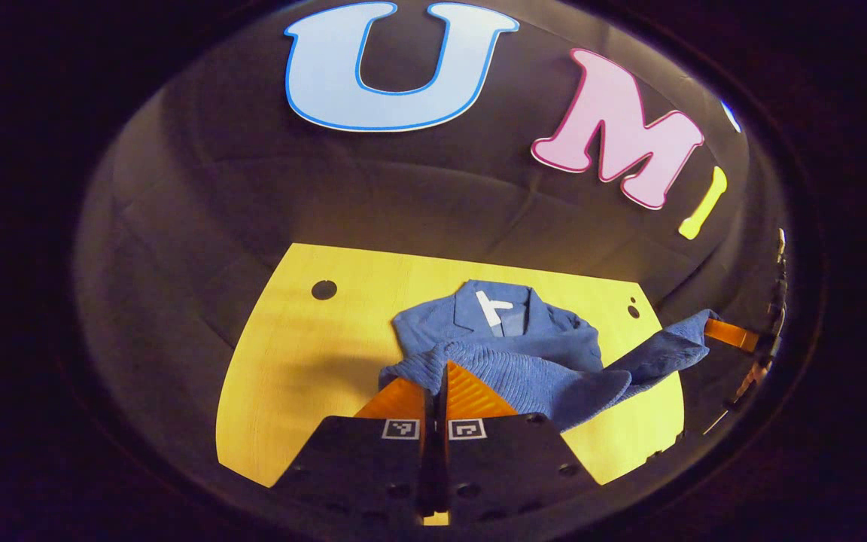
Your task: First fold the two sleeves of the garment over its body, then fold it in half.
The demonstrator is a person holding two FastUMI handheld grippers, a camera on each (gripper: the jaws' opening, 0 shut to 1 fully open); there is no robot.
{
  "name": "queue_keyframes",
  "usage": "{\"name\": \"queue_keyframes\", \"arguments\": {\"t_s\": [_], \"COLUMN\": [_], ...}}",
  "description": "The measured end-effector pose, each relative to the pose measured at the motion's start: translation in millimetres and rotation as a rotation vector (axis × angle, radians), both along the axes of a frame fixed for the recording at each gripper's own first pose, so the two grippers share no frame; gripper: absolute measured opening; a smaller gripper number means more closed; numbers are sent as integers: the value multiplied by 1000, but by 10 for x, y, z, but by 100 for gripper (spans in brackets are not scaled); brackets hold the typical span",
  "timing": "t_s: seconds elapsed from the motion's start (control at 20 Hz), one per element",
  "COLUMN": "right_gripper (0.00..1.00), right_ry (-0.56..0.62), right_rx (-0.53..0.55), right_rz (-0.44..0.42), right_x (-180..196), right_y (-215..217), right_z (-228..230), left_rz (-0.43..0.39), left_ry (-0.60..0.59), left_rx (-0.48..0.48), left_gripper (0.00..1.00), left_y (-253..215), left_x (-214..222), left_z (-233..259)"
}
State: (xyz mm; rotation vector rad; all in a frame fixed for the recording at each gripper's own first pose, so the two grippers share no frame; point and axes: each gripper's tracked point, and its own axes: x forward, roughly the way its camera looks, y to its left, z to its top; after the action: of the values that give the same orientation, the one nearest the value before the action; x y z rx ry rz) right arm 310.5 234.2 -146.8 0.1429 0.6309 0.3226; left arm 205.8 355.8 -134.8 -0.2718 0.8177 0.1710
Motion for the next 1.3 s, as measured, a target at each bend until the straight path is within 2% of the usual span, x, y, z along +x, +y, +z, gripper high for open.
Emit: {"name": "queue_keyframes", "arguments": {"t_s": [0.1, 0.2, 0.35, 0.5, 0.55, 0.6, 0.7, 0.75, 0.9, 0.95, 1.0, 1.15, 1.3], "right_gripper": [4, 4, 4, 5, 5, 5, 5, 19, 67, 87, 97, 98, 99], "right_ry": [-15, 58, 153, 202, 216, 214, 189, 165, 80, 58, 41, -29, -107], "right_rx": [-26, -77, -125, -135, -125, -108, -91, -101, -107, -112, -124, -156, -171], "right_rz": [-4, -1, 18, 13, 10, 7, -7, -10, 17, 28, 37, 79, 133], "right_x": [517, 843, 1158, 1400, 1456, 1515, 1622, 1657, 1672, 1659, 1644, 1511, 1291], "right_y": [87, 143, 232, 290, 302, 311, 297, 258, 290, 311, 309, 332, 369], "right_z": [-233, -788, -1565, -2070, -2167, -2211, -2216, -2184, -1985, -1920, -1872, -1607, -1272], "left_rz": [42, 78, 107, 210, 229, 229, 235, 237, 216, 217, 208, 174, 163], "left_ry": [1, 13, 151, 122, 98, 79, 71, 53, 24, 34, 29, 4, -56], "left_rx": [16, 32, -4, -64, -71, -66, 14, 37, 41, 72, 101, 155, 130], "left_gripper": [0, 0, 0, 4, 11, 28, 61, 78, 73, 77, 79, 83, 83], "left_y": [81, 169, 127, 206, 255, 307, 452, 479, 382, 386, 353, 200, 4], "left_x": [421, 808, 964, 1097, 1158, 1187, 1209, 1232, 1282, 1265, 1291, 1257, 1159], "left_z": [-195, -530, -1102, -1299, -1334, -1378, -1387, -1326, -1208, -1164, -1125, -1012, -806]}}
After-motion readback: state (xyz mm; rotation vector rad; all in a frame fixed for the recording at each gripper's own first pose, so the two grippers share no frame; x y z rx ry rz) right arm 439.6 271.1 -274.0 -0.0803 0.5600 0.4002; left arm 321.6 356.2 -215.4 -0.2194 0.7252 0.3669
